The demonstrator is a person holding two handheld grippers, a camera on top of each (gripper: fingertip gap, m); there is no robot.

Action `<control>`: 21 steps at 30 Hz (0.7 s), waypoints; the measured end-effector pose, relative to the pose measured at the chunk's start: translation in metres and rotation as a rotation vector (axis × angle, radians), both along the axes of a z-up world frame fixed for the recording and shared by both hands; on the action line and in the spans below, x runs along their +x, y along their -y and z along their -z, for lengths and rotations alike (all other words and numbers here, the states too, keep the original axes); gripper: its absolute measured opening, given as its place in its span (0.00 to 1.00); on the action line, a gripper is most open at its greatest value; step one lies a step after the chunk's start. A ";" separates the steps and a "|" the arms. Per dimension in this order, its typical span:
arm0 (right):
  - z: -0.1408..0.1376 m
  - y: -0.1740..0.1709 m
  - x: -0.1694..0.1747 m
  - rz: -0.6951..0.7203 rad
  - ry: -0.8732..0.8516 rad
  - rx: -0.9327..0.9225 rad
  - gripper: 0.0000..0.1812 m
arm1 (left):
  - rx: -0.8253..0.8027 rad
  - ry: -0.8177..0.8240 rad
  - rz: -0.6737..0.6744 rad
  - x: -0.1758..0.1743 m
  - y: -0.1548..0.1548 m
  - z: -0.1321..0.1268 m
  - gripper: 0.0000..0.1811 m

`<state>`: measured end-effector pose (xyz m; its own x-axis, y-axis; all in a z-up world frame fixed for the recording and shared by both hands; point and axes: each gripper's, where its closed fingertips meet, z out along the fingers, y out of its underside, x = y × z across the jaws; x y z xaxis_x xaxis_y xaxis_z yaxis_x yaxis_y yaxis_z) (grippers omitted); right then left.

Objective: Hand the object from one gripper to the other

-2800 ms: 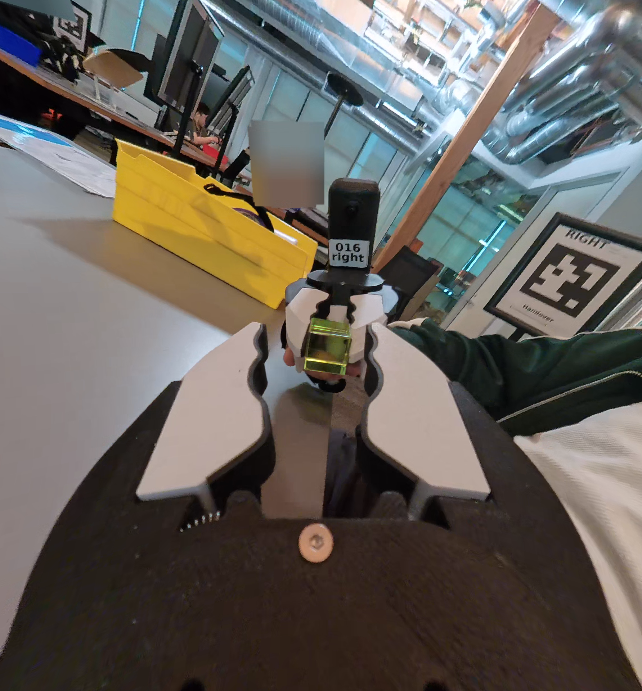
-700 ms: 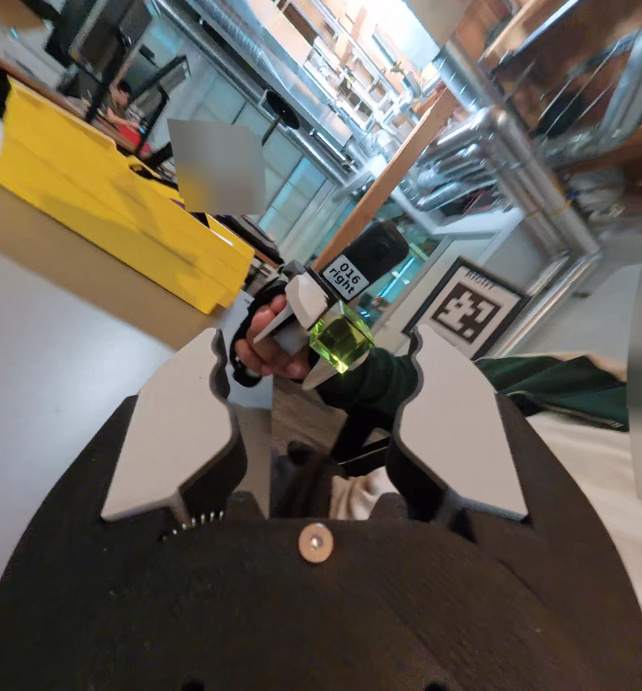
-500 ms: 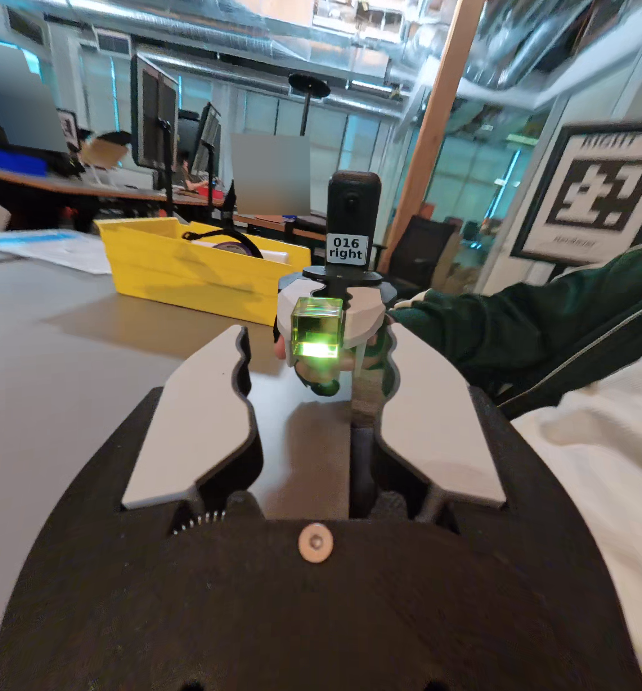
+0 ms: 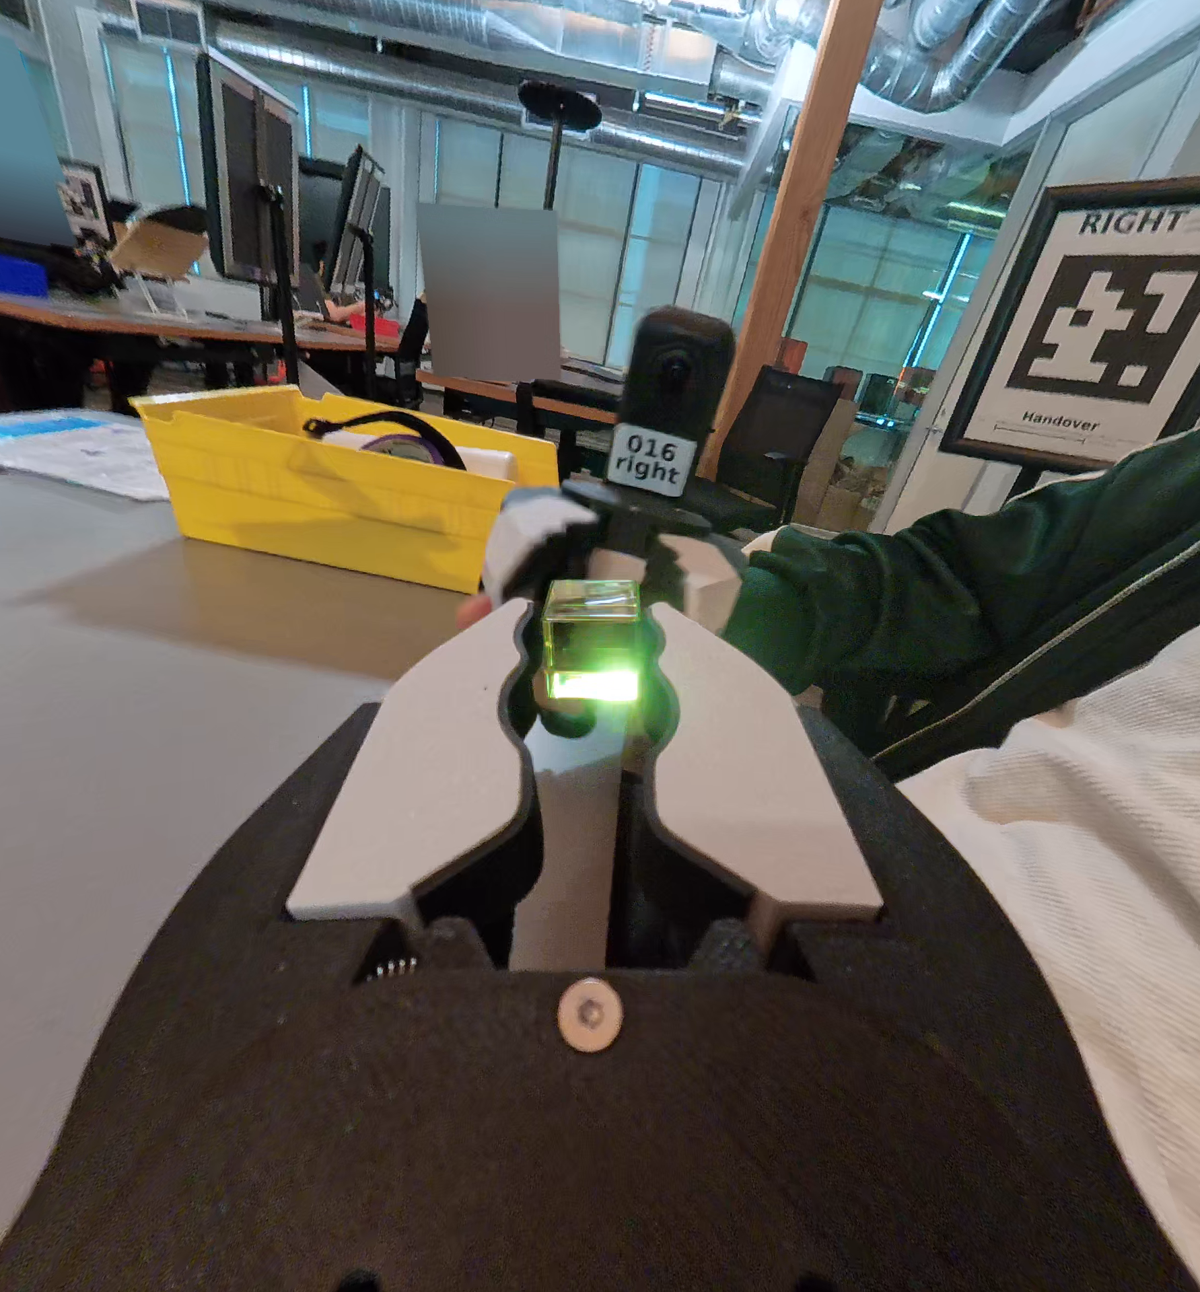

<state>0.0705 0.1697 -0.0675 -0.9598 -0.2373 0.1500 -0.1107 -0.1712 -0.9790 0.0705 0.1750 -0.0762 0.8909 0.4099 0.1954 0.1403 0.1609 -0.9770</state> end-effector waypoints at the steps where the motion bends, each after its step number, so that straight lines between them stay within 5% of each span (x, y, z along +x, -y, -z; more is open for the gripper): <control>1: -0.004 -0.002 0.000 0.036 -0.063 -0.022 0.39 | 0.015 0.046 0.007 -0.001 0.001 0.002 0.16; 9: 0.027 0.008 0.014 0.154 -0.586 0.108 0.35 | 0.189 0.437 0.110 -0.007 0.012 0.014 0.15; 15: 0.024 0.010 -0.011 0.408 -0.764 0.178 0.24 | 0.129 0.422 -0.044 -0.021 0.024 0.024 0.14; 21: 0.047 0.021 -0.017 0.575 -0.931 0.412 0.25 | 0.024 0.397 -0.186 -0.028 0.027 0.032 0.14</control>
<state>0.0537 0.1484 -0.1145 -0.5019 0.0013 0.8649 -0.7725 0.4490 -0.4490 0.0428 0.1481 -0.1083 0.6561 0.5473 0.5196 0.4709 0.2411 -0.8486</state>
